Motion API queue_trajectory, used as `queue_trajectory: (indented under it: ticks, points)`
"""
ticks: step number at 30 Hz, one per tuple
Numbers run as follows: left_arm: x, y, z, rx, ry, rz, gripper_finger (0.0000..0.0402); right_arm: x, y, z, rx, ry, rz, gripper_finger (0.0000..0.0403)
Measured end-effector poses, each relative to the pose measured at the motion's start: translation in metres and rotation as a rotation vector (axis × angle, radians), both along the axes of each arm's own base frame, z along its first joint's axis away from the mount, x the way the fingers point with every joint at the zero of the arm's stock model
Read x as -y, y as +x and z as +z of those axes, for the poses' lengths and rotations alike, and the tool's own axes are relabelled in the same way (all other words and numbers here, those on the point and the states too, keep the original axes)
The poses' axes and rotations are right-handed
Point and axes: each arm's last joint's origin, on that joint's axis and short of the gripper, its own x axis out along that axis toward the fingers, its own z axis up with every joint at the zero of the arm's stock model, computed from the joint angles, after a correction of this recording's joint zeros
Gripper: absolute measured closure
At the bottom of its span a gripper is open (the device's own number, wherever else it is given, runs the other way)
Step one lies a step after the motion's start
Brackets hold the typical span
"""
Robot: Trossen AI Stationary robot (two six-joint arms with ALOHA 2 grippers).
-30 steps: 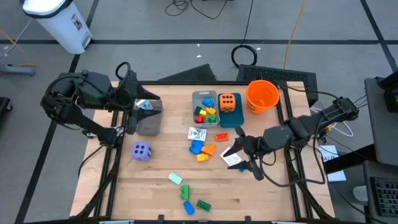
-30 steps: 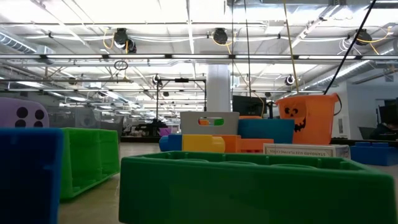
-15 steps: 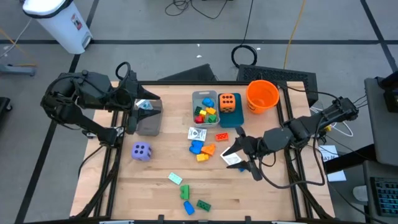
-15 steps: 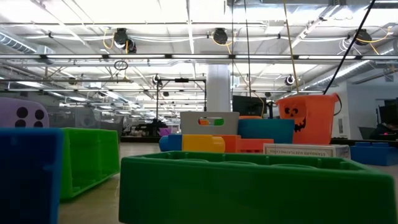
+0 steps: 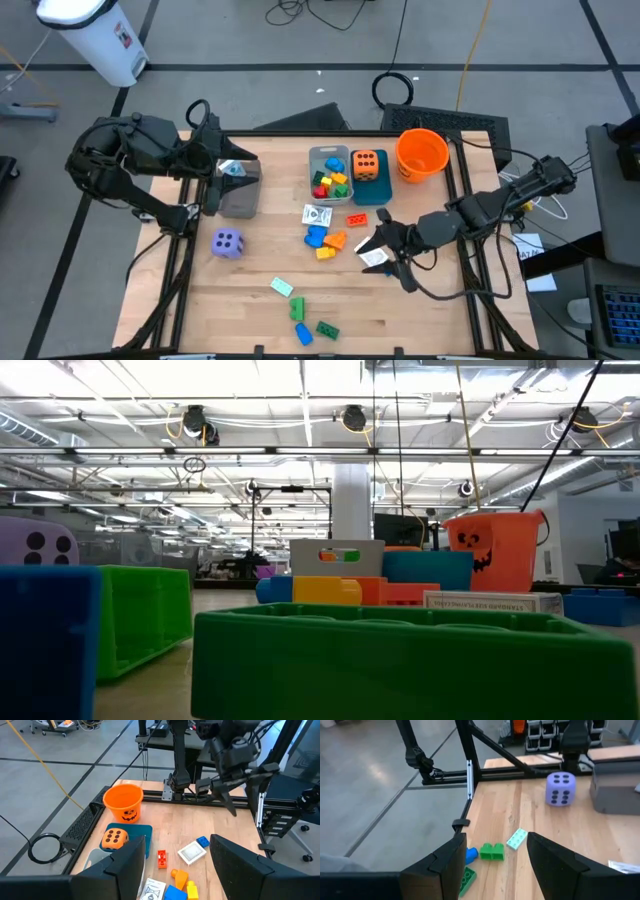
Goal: Pick & Place Toys
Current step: Put the blue game piece into the gray bin
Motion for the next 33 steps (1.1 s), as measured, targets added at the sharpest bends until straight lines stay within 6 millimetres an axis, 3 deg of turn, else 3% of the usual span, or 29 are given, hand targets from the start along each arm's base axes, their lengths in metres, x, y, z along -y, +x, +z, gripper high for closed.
queue_trajectory:
  ticks: [3, 24, 33]
  points:
    - [0.0, 0.0, 0.0, 0.0, 0.0, 0.0, 0.0169, -0.001, 0.002, -0.006, 0.007, 0.007, 0.002, 0.0202]
    - [0.0, 0.0, 0.0, 0.0, 0.0, 0.0, 0.0169, -0.003, 0.002, 0.0, 0.078, 0.009, 0.016, 0.0202]
    - [0.0, 0.0, 0.0, 0.0, 0.0, 0.0, 0.0169, -0.003, -0.009, 0.015, 0.193, -0.046, 0.064, 0.0202]
